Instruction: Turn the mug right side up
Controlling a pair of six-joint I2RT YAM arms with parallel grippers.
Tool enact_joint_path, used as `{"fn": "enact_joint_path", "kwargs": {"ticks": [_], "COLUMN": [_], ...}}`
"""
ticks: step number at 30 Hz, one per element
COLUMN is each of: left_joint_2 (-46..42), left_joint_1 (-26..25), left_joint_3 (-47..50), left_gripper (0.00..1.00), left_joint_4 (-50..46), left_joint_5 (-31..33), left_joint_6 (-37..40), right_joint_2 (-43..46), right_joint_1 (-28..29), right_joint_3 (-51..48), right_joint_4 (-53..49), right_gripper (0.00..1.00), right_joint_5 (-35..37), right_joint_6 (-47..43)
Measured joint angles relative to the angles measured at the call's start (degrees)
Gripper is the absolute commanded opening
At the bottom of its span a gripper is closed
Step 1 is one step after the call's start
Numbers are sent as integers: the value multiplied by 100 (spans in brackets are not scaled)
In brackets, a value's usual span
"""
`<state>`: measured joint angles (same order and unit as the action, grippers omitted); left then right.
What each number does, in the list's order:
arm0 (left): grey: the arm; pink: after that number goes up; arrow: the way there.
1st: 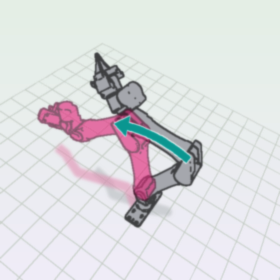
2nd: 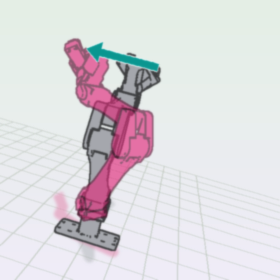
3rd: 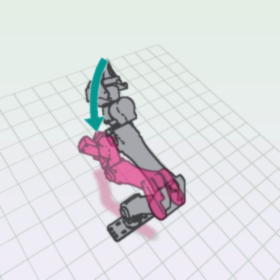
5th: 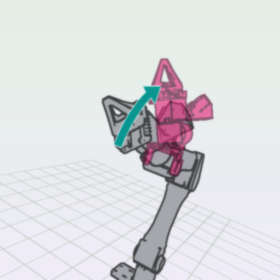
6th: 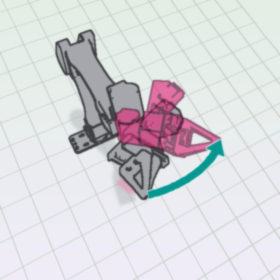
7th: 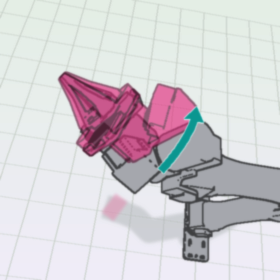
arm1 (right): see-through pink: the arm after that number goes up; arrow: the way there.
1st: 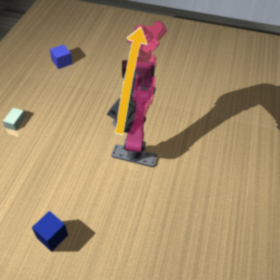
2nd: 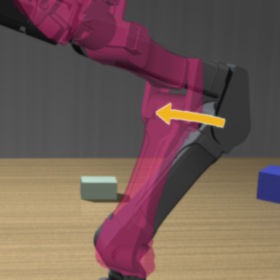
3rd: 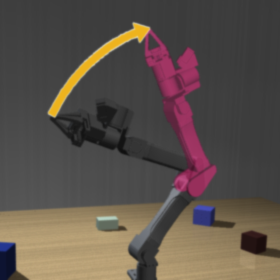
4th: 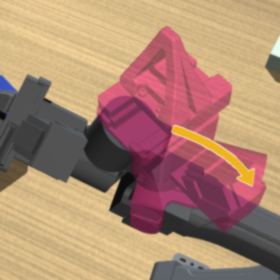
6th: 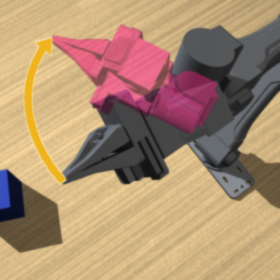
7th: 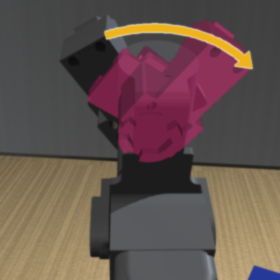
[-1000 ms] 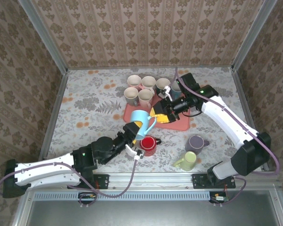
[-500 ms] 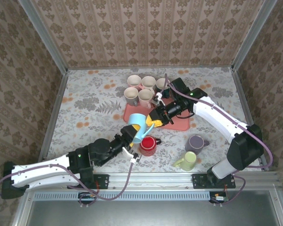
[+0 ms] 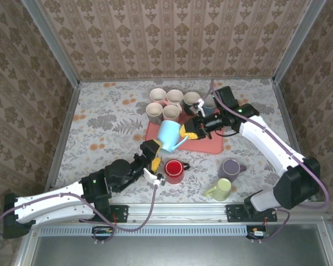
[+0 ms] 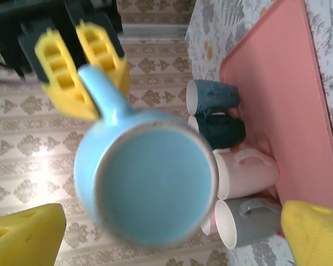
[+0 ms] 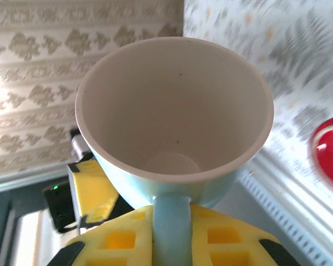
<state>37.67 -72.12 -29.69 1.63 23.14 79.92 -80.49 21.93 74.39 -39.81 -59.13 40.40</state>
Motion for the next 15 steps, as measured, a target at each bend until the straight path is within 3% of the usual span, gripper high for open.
{"fn": "enact_joint_path", "kwargs": {"ticks": [4,8,11,15], "left_joint_2": [153,457,732,726], "left_joint_1": [247,328,396,472], "left_joint_3": [-184,-608,-1185,-1628], "left_gripper": [100,100,100,100], "left_joint_4": [-219,-634,-955,-986], "left_joint_5": [-72,-35,155,313], "left_joint_6": [-404,-1095,-2057,-3539], "right_joint_2": [765,1998,2789,2900], "right_joint_1": [31,514,1071,1622], "right_joint_3": [-146,-977,-1696,-2179], "right_joint_4": [31,643,1231,1926], "right_gripper": [0,0,0,0], "right_joint_5": [1727,3746,5110,6540], "right_joint_6": [-487,-1126,-1814,-2586]}}
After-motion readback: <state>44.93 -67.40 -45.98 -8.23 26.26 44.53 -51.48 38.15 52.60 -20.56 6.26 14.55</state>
